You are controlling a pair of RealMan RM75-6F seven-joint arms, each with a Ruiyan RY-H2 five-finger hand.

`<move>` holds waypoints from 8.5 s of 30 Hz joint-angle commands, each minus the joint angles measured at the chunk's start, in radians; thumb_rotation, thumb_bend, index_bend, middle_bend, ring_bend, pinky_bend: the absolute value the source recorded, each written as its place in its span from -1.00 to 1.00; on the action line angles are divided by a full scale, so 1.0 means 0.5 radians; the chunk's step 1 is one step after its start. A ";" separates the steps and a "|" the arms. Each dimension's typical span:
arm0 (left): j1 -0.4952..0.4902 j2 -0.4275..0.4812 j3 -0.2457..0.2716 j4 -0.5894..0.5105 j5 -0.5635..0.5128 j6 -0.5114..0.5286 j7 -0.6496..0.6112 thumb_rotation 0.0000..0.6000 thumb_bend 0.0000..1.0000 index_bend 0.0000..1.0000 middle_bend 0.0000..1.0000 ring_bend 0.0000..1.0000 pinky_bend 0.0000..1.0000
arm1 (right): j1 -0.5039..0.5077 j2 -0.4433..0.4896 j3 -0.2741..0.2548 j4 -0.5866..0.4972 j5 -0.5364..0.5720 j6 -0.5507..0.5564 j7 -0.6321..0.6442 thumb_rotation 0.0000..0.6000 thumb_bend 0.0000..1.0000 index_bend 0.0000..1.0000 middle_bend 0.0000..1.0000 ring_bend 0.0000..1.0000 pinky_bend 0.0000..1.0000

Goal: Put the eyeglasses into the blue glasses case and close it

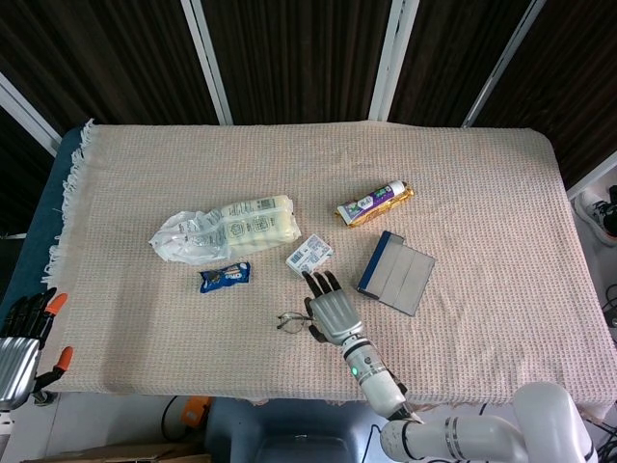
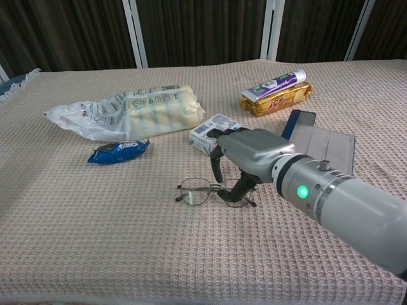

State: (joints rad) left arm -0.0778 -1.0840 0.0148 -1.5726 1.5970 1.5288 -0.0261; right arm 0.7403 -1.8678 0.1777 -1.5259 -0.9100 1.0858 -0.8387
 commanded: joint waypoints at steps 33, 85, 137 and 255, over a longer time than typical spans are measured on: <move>0.000 0.005 0.001 0.008 0.011 -0.015 -0.016 1.00 -0.23 -1.00 -1.00 -1.00 -0.89 | 0.055 -0.077 -0.019 0.085 0.056 0.050 -0.002 1.00 0.33 0.53 -0.72 -1.00 -0.92; -0.077 -0.161 -0.090 -0.057 -0.221 -0.180 0.442 1.00 -0.22 -1.00 -1.00 -1.00 -0.88 | -0.281 1.043 -0.474 0.606 -1.256 -0.003 1.439 1.00 0.35 0.54 -0.71 -1.00 -0.87; -0.101 -0.137 -0.083 -0.069 -0.236 -0.204 0.403 1.00 -0.22 -1.00 -1.00 -1.00 -0.88 | -0.050 0.636 -0.186 0.896 -1.037 -0.210 0.676 1.00 -0.33 -0.02 -0.77 -1.00 -0.93; -0.106 -0.179 -0.065 -0.075 -0.205 -0.207 0.507 1.00 -0.22 -1.00 -1.00 -0.99 -0.88 | -0.352 0.096 -0.667 2.582 -1.698 0.482 2.112 1.00 -0.30 0.27 -0.82 -1.00 -1.00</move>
State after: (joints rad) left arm -0.1310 -1.1735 -0.0179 -1.6100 1.4942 1.4253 0.2278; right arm 0.5635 -1.8139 -0.1527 -0.2414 -1.7560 1.3310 0.2128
